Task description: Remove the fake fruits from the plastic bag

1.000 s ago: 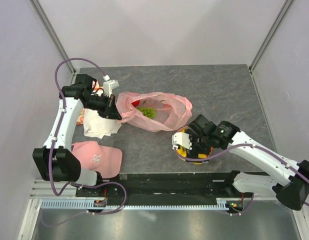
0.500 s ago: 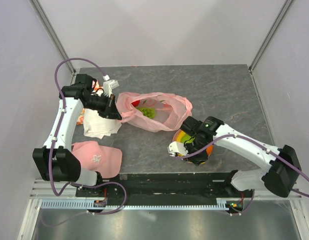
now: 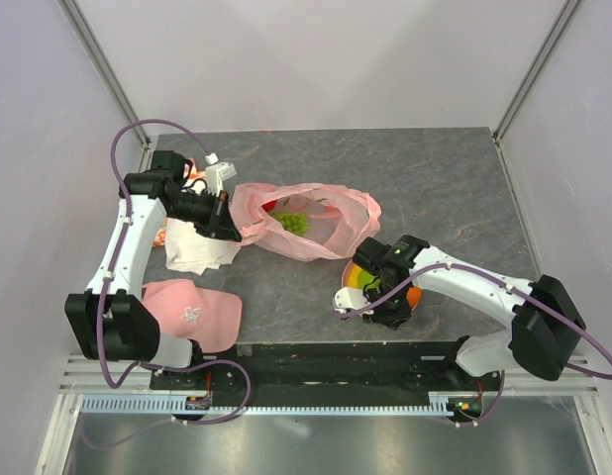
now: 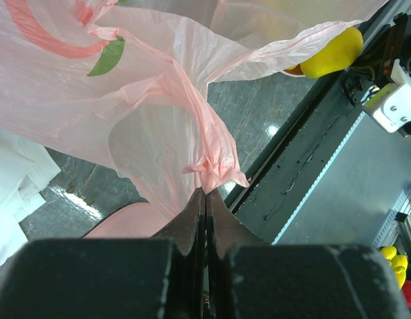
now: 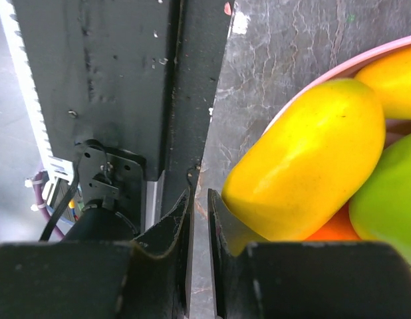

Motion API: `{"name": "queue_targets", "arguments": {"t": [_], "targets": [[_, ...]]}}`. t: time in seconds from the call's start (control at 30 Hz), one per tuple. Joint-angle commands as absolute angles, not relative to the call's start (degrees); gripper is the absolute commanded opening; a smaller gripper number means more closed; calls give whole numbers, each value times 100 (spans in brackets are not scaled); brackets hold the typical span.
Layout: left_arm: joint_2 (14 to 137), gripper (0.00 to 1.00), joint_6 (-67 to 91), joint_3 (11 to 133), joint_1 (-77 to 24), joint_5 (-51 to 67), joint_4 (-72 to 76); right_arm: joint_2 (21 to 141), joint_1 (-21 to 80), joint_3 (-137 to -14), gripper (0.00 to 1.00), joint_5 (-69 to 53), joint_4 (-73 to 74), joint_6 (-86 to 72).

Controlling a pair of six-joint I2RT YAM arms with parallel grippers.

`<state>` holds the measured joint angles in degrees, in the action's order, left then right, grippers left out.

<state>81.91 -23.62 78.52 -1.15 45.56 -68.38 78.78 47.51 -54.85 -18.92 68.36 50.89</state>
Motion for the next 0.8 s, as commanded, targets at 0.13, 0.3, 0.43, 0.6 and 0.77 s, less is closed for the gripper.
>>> {"name": "queue_targets", "arguments": {"t": [0.13, 0.3, 0.43, 0.6, 0.77], "targets": [[8033, 2, -2215, 7919, -141, 4649, -6671, 8016, 4746, -5388, 20, -1661, 6390, 5080], [8042, 2, -2224, 7910, -141, 4658, -6671, 7998, 4746, -5370, 20, -1688, 6416, 5036], [8033, 2, -2215, 7893, -149, 4658, -6671, 7954, 4746, -5361, 20, -1688, 6451, 5036], [8016, 2, -2224, 7866, -141, 4658, -6662, 8024, 4746, -5309, 22, -1714, 6407, 4993], [7989, 2, -2206, 7884, -141, 4650, -6688, 8042, 4737, -5422, 23, -1618, 6756, 5018]]}}
